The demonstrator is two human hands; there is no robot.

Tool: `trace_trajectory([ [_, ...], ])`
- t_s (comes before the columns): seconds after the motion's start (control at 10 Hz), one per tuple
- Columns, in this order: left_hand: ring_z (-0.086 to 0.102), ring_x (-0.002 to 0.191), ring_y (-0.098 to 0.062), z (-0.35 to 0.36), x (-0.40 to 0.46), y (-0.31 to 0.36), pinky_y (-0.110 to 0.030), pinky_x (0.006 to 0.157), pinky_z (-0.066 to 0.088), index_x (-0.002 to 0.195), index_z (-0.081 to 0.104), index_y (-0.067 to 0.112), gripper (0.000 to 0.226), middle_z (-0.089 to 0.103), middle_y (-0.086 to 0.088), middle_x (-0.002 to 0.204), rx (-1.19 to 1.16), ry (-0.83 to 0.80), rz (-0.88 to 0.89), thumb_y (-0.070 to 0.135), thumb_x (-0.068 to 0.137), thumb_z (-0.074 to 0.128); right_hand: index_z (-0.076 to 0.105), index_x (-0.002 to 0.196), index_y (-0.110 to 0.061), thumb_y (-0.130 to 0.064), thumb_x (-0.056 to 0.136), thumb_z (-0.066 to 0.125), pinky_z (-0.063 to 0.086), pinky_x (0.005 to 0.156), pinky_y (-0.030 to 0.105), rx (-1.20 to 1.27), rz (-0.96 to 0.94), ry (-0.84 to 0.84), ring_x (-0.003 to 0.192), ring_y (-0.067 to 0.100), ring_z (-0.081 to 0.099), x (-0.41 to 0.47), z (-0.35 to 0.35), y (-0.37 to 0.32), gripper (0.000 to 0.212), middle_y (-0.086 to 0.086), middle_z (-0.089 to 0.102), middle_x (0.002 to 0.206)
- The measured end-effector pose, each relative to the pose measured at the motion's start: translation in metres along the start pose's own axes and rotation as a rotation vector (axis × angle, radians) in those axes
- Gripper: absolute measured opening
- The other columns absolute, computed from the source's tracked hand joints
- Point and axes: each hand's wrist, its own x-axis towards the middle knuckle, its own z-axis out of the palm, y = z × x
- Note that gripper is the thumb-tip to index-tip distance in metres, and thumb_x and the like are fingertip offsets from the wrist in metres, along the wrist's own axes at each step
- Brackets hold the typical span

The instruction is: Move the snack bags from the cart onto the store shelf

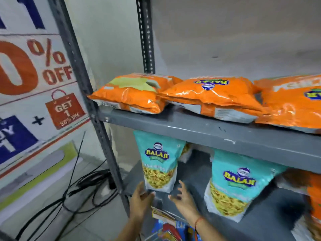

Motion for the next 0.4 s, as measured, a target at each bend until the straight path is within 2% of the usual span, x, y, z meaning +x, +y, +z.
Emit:
trace_trajectory([
  [0.1,0.067,0.084,-0.012,0.005,0.017,-0.001,-0.035,0.081,0.055,0.143,0.027,0.012,0.073,0.048,-0.011,0.137,-0.024,-0.052,-0.016,-0.004,0.081,0.063,0.034,0.135,-0.012,-0.003,0.078,0.067,0.049,0.076,0.024,0.034,-0.005,0.006,0.094,0.018,0.061,0.023,0.009,0.003,0.066,0.0,0.06,0.108],
  [0.2,0.063,0.068,0.0,0.012,0.022,-0.007,-0.009,0.059,0.052,0.13,0.043,0.004,0.057,0.062,-0.017,0.119,-0.038,-0.05,0.018,-0.013,0.079,0.06,0.048,0.117,-0.026,-0.014,0.074,0.069,0.051,0.07,0.021,-0.027,-0.047,0.048,0.083,0.01,0.063,0.037,0.012,0.01,0.049,0.003,0.065,0.097],
  [0.3,0.068,0.073,0.002,0.013,0.026,-0.016,-0.008,0.059,0.052,0.13,0.046,0.004,0.058,0.065,0.002,0.107,-0.061,-0.057,0.046,-0.012,0.077,0.063,0.048,0.107,-0.032,-0.015,0.075,0.068,0.051,0.071,0.021,-0.034,-0.047,0.052,0.087,0.012,0.064,0.038,0.01,0.01,0.041,0.007,0.066,0.102],
  [0.4,0.069,0.085,-0.002,0.01,0.022,-0.02,-0.011,0.063,0.053,0.132,0.045,0.005,0.061,0.067,0.006,0.106,-0.084,-0.107,0.101,-0.012,0.076,0.064,0.045,0.119,-0.029,-0.016,0.077,0.069,0.049,0.074,0.021,-0.001,-0.071,0.073,0.088,0.013,0.063,0.031,0.011,0.005,0.05,0.003,0.061,0.104],
])
